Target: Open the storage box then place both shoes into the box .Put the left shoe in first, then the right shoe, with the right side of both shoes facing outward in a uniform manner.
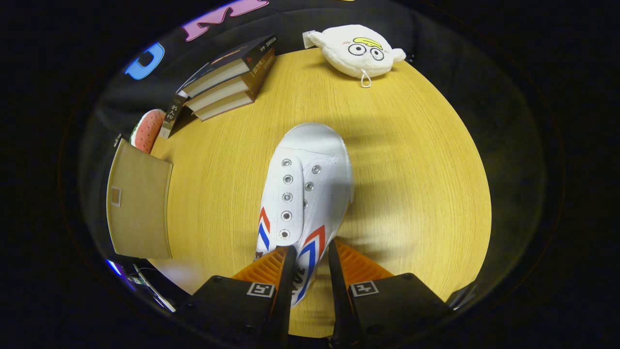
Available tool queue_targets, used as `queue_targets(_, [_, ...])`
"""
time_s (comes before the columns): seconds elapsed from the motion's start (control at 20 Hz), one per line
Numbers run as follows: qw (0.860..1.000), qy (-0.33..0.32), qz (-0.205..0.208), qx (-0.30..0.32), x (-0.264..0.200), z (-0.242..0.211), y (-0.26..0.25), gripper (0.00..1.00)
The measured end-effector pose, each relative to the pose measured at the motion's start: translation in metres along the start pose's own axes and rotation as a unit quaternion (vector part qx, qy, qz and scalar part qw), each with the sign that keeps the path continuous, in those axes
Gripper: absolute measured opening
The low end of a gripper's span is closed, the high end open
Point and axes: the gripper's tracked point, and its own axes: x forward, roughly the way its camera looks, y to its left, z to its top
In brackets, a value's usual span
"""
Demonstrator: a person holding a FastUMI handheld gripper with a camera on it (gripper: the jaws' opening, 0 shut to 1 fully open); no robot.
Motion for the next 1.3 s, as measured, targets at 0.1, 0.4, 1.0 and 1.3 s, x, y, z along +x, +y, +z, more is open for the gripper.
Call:
queue_targets(0.1, [1.0, 0.002, 0.01, 0.01, -0.001, 0.001, 0.002, 0.37])
queue_targets(0.4, [0.999, -0.006, 0.026, 0.037, -0.002, -0.002, -0.006, 0.12])
queue_targets(1.0, [0.998, -0.027, 0.049, 0.035, -0.035, 0.003, 0.024, 0.08])
queue_targets(1.3, [0.995, -0.049, 0.07, 0.047, -0.069, 0.004, 0.089, 0.08])
